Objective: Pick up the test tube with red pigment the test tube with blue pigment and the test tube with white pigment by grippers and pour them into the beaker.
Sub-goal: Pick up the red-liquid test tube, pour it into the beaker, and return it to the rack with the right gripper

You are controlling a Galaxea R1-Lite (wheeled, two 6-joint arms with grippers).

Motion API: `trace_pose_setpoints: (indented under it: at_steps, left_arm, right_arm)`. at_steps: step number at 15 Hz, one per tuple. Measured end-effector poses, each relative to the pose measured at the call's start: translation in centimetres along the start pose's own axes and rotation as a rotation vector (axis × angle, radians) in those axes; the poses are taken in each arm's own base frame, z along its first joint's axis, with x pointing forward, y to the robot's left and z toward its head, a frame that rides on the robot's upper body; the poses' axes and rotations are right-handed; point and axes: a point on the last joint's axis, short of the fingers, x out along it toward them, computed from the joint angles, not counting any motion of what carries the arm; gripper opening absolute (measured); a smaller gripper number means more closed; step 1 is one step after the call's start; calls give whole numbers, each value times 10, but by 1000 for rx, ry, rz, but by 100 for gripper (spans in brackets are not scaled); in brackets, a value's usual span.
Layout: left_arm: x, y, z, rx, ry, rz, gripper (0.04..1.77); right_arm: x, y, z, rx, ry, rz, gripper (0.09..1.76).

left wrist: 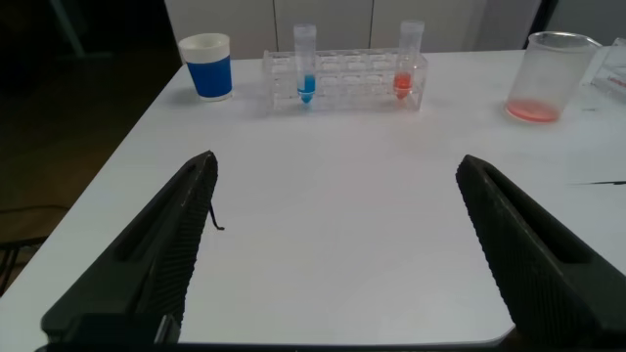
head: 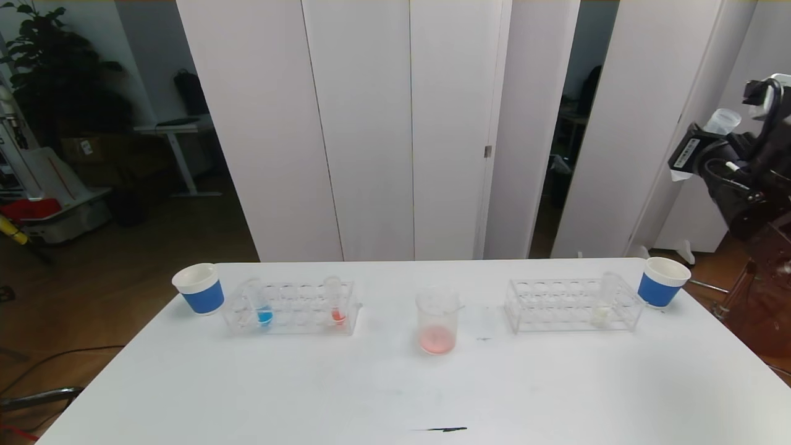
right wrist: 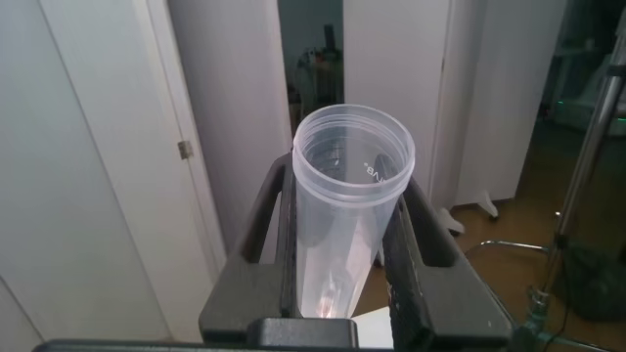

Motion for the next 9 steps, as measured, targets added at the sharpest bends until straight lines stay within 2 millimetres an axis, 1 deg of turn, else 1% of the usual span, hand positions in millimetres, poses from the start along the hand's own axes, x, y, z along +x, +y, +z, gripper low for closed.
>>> trace_pose_setpoints:
  at_steps: [2, 4, 6, 9]
  left_arm:
    - [0, 0, 0, 0, 0, 0, 174]
    - [0, 0, 0, 0, 0, 0, 174]
    - [0, 0, 0, 0, 0, 0, 174]
    - [0, 0, 0, 0, 0, 0, 174]
  right_arm:
    - [10, -33, 11, -6, -60, -84, 58]
    - [20, -60, 13, -15, -90, -136, 58]
    - [28, -76, 2, -10, -89, -171, 58]
    - [39, -88, -31, 0, -21, -201, 58]
